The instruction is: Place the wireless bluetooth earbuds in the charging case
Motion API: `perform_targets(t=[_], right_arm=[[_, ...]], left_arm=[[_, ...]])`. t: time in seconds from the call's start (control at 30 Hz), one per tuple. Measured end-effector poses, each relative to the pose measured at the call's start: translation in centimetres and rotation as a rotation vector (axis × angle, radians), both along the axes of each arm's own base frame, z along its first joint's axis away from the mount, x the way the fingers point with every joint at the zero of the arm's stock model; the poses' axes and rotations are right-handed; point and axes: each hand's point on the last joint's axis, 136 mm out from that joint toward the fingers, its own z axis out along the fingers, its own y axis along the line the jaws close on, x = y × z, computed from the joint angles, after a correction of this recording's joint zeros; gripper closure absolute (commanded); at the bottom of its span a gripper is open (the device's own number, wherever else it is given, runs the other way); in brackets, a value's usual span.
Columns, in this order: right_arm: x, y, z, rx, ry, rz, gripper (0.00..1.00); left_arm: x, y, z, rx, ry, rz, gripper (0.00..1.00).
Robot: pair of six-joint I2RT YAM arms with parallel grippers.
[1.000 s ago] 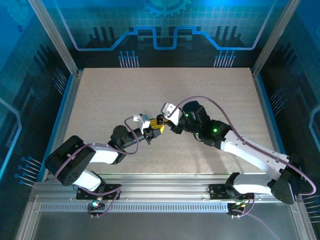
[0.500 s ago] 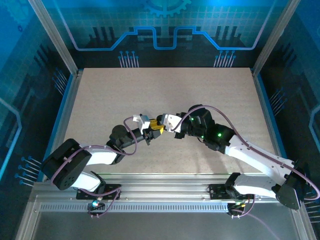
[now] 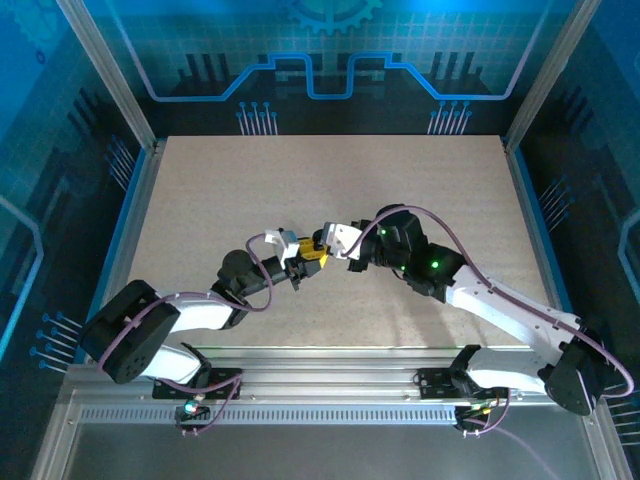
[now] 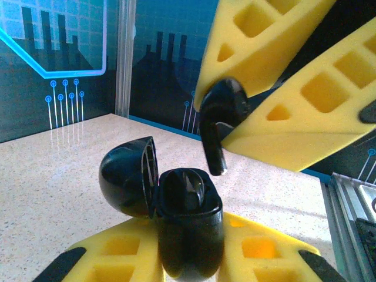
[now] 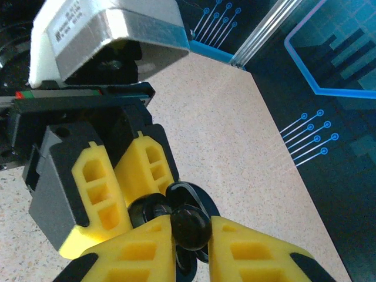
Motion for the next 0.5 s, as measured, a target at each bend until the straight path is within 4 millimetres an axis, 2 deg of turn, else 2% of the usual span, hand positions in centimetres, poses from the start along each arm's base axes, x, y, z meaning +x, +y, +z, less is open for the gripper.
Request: perform_targets(t=[0.5], right_arm=[[0.34,-0.28,-0.74,0.000,0.016,0.001,0.83]], left_arm=[[-0.23,0.03,0.53,-0.007,-0.012,-0.006,0.78]])
